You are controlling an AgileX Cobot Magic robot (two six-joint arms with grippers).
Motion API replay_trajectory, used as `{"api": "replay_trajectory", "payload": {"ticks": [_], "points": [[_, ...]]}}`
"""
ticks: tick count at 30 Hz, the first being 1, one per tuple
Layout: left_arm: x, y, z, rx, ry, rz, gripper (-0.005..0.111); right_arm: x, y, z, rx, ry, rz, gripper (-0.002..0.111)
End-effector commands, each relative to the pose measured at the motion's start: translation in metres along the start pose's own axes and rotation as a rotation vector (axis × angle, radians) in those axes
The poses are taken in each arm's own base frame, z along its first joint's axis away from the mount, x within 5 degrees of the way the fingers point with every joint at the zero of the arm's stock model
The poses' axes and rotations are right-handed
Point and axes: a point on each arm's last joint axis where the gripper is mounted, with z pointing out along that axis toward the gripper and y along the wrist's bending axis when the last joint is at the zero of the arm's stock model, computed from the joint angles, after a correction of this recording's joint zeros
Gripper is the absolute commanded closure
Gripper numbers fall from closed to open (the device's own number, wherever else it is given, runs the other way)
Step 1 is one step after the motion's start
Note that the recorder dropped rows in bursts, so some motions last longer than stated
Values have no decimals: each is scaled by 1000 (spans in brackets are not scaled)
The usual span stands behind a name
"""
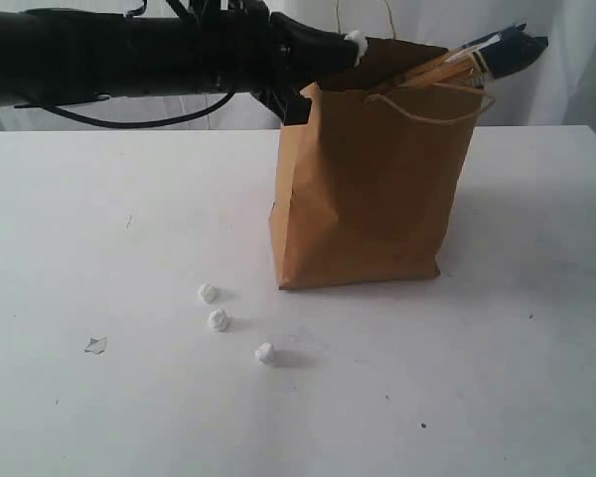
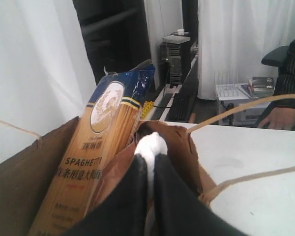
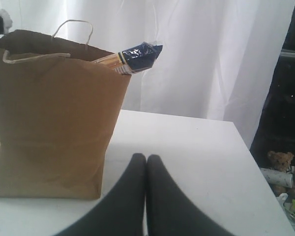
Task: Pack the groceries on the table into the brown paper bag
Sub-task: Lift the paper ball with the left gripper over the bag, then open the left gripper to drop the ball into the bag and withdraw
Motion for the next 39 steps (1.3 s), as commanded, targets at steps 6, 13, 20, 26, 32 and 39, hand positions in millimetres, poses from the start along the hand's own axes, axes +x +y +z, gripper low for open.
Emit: {"api": "replay_trajectory", "payload": {"ticks": [6,13,20,26,32,39], "points": [[4,0,5,-7,-3,125,47,1,0,0,-1,-2,-1,108],[4,0,5,-7,-3,25,30,1,0,0,-1,-2,-1,108],[-1,0,2,-11,-13,34,30,1,0,0,-1,-2,-1,108],[-33,-1,-15,-44,-54,37,30,1,0,0,-1,-2,-1,108],[-69,-15,-42,-48,19,253,30,1,0,0,-1,-2,-1,108],[-107,-39,-74,-21,59,239,30,1,0,0,-1,-2,-1,108]]}}
